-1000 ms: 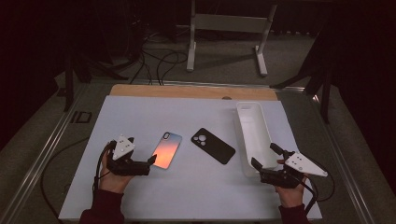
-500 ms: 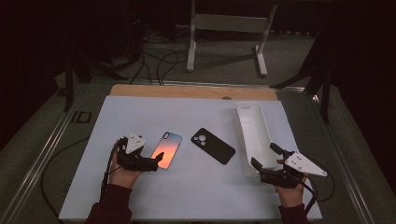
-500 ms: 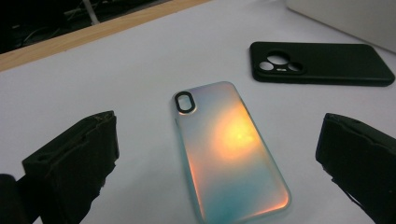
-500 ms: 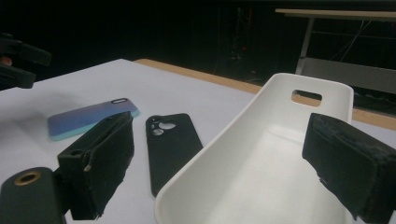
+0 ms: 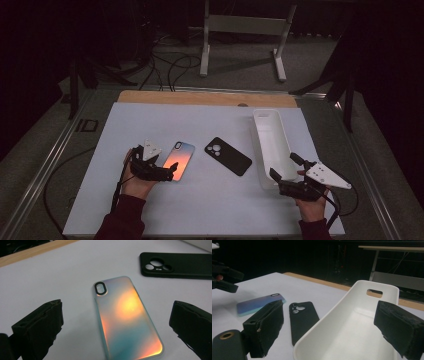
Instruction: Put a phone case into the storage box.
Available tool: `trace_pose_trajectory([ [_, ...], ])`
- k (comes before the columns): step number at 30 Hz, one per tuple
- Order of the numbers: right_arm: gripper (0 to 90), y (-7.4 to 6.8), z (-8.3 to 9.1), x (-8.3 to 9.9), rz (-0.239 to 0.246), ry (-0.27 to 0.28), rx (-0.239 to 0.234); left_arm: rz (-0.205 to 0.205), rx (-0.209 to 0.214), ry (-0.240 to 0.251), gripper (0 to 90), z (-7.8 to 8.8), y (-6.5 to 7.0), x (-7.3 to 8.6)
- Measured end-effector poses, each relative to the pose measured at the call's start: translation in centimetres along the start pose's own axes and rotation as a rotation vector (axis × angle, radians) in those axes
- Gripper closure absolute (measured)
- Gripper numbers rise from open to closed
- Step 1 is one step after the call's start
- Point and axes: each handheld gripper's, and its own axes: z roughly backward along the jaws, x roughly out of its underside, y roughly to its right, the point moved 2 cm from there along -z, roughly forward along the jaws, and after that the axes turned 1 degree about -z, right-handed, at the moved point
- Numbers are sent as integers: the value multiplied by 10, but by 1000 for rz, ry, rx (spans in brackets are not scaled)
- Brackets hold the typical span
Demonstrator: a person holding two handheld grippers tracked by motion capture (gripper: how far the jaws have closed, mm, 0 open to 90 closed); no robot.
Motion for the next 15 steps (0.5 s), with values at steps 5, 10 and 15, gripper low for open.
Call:
trace_pose_trajectory([
  [5, 88, 0, 0, 0, 1, 3, -1, 6, -2, -25, 0, -6, 0, 1],
  [10, 88, 0, 1, -1, -1, 6, 0, 13, 0, -53, 0, -11, 0, 2],
  [15, 88, 0, 1, -1, -1, 7, -1, 16, -2, -86, 0, -16, 1, 2],
])
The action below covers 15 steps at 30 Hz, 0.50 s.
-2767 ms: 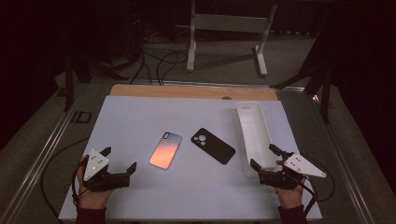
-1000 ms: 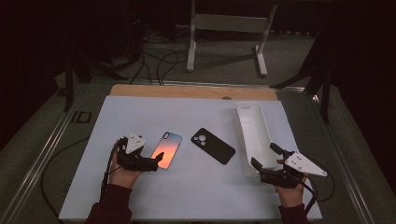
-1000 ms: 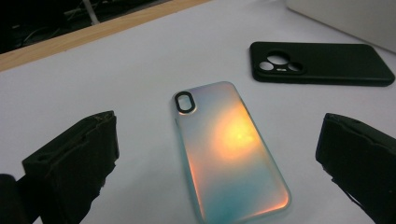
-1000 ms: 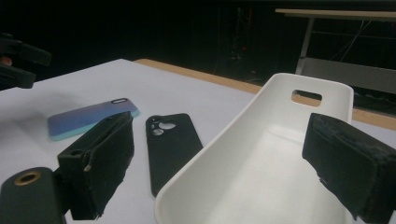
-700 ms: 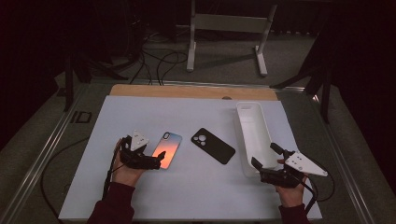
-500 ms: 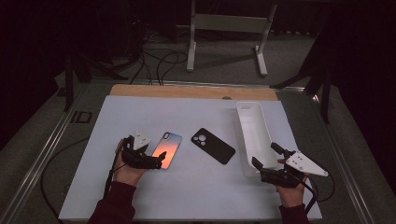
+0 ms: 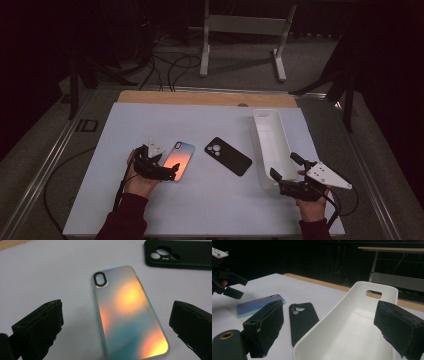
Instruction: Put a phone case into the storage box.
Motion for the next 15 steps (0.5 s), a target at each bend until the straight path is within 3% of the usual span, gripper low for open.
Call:
trace_pose_trajectory([
  [6, 88, 0, 0, 0, -3, 2, 3, 5, 10, -40, 0, -8, 3, 0],
  [15, 88, 0, 0, 0, -1, 3, 4, 6, 16, -61, 0, -15, 8, -3],
])
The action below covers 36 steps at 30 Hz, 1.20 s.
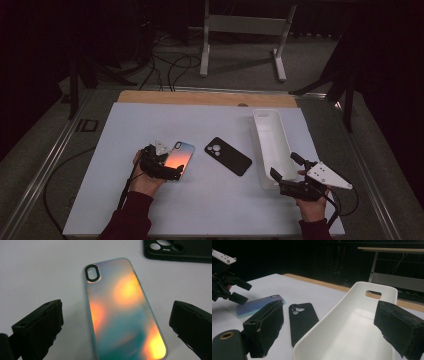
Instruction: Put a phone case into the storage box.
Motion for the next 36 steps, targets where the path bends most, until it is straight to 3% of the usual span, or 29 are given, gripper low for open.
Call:
trace_pose_trajectory([
  [36, 89, 1, 2, -1, 5, 9, 8, 40, 5, -143, 4, -30, 7, 3],
])
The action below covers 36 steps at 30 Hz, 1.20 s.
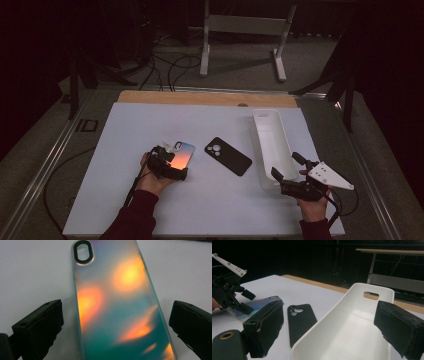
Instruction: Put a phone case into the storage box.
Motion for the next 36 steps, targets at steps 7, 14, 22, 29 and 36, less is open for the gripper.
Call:
trace_pose_trajectory([
  [7, 88, 0, 0, 0, 0, 2, 1, 10, -8, -3, 74, -4, 1, -1],
  [14, 89, 0, 0, 0, 0, 0, 2, 8, -2, -14, 110, -4, 3, -3],
  [22, 89, -1, -1, 0, 2, -3, 2, 23, -10, -35, 121, -4, 3, -5],
  [29, 89, 0, 0, 0, 2, 0, 5, 30, -17, -60, 146, -3, 5, -7],
  [36, 89, 0, 1, -1, 3, 3, 7, 14, -23, -49, 161, -2, 6, -7],
])
